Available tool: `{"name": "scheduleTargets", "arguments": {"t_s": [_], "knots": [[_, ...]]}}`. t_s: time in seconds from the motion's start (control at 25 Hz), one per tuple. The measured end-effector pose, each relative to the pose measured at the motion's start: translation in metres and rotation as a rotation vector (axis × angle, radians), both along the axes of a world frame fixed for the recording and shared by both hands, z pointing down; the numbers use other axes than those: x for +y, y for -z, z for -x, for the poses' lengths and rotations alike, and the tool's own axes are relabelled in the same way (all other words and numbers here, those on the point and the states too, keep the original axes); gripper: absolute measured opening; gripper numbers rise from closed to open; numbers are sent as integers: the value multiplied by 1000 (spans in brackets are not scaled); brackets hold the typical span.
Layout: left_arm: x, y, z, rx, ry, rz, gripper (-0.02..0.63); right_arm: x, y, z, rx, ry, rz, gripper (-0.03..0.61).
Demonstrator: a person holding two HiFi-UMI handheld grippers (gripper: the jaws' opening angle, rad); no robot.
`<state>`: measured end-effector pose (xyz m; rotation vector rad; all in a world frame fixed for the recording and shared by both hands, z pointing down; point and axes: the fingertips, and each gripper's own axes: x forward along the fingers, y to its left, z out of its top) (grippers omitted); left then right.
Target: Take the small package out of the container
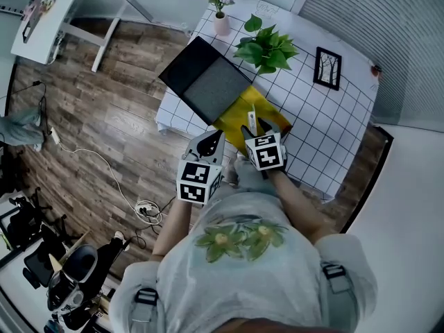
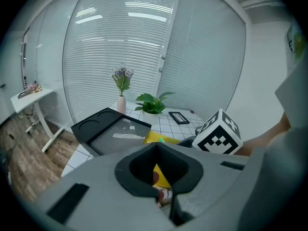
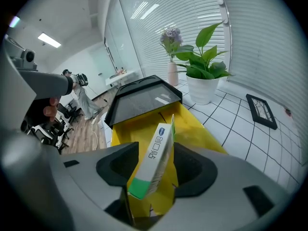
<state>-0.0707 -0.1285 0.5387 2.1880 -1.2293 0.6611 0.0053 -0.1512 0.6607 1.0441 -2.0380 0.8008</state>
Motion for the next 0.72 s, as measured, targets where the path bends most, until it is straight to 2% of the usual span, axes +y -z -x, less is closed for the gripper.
{"name": "scheduleTargets", "arguments": {"t_s": [0.52,0.72], "knots": [[-6,-6,-1,0,36,-2,6,0,-11,1,34,51,42,210],[-8,-7,-3,8,41,-5,6,-1,-12,2,46,77,32,186]]}}
